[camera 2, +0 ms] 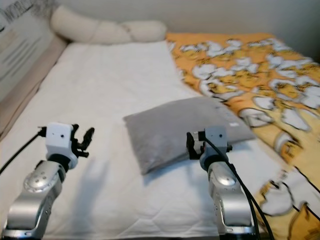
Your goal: Clean up the room
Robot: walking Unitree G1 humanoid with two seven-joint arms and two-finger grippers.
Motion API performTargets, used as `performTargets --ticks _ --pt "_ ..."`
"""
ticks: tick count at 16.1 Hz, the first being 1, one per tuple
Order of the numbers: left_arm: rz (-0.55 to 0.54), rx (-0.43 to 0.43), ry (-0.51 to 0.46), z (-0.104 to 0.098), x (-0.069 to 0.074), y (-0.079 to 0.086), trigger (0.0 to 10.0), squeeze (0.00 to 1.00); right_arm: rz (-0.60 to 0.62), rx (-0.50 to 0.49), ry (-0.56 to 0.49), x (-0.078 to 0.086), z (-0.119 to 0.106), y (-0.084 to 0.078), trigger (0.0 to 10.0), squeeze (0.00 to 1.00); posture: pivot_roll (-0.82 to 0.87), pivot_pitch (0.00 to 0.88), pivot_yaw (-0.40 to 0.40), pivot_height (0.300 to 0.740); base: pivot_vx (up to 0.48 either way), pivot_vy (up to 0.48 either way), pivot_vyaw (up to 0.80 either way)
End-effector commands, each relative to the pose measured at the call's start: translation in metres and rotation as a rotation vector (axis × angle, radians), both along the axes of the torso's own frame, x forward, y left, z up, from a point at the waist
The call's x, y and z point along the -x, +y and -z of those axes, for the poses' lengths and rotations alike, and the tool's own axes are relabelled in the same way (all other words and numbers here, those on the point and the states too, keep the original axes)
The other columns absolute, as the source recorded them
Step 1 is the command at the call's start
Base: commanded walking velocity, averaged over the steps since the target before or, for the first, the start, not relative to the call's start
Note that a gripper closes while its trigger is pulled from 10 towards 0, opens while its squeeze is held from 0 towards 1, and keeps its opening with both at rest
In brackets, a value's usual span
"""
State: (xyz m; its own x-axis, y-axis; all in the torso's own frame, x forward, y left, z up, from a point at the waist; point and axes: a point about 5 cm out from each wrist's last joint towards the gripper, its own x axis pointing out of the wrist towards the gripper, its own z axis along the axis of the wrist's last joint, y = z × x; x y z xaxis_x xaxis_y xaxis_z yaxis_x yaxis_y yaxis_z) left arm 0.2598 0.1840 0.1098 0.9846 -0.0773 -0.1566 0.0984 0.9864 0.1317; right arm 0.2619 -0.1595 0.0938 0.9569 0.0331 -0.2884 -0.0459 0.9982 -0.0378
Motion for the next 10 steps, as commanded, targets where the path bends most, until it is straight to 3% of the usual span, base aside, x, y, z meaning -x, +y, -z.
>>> performTargets --ticks 1,8,9,10 --pt "-0.029 -0.011 0.018 0.003 0.002 0.007 10.0 0.0 -0.033 -0.017 -0.01 0.0 -0.003 0.009 10.0 0.0 -0.05 0.0 -0.002 0.74 0.0 0.0 0.0" --pt "-0.01 -0.02 0.022 0.003 0.001 0.007 10.0 0.0 -0.013 -0.05 0.003 -0.001 -0.002 0.007 10.0 0.0 -0.05 0.0 -0.005 0.74 0.0 0.0 0.0" --pt "0.033 -0.022 0.03 0.004 0.002 0.004 10.0 0.0 0.068 -0.063 0.013 -0.003 0.0 -0.003 10.0 1.0 -0.05 0.0 -0.008 0.74 0.0 0.0 0.0" --pt "0.064 -0.03 0.035 0.004 0.003 0.003 10.0 0.0 0.123 -0.068 0.021 -0.003 0.001 -0.01 10.0 1.0 -0.05 0.0 -0.009 0.74 0.0 0.0 0.0"
